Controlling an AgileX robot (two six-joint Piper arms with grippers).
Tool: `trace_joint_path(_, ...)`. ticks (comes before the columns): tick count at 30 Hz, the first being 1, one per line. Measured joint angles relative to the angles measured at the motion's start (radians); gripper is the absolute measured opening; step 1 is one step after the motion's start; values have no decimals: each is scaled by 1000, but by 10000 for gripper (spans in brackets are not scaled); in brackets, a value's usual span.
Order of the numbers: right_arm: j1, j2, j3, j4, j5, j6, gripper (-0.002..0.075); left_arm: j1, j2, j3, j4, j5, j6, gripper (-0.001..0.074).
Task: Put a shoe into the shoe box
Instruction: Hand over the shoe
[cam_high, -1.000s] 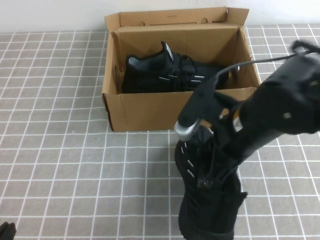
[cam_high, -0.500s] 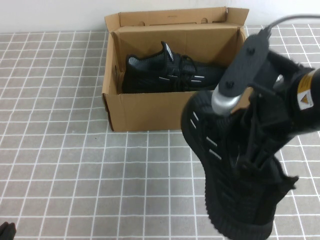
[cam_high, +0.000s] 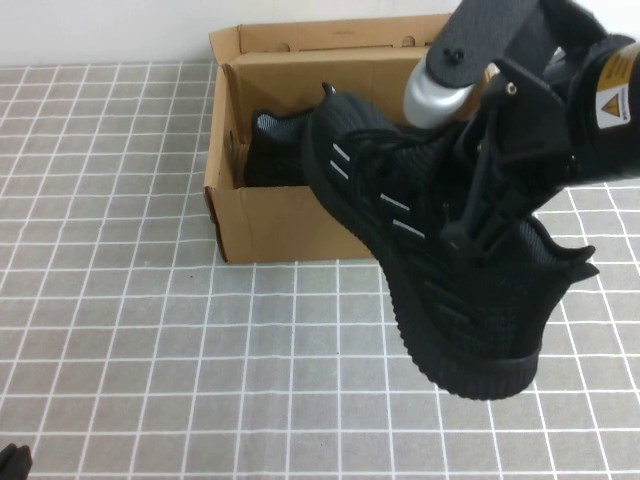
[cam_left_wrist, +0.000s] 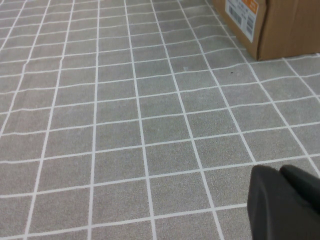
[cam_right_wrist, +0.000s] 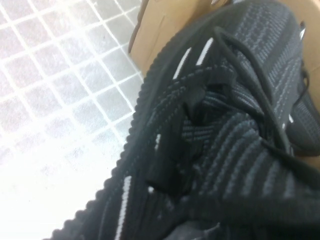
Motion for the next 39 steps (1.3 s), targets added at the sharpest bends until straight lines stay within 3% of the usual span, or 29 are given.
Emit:
trace_joint_path(18,0,14,-4,-1,26,0,-8,0,0,0,1,-19,0,-1)
trace_joint_path(27,0,14,-4,25,54,0,-8,0,0,0,-332,-271,-110,-1)
trace_joint_path(39,0,14,-4,33,56,0,-8,0,0,0,-483,-376,-161,-1)
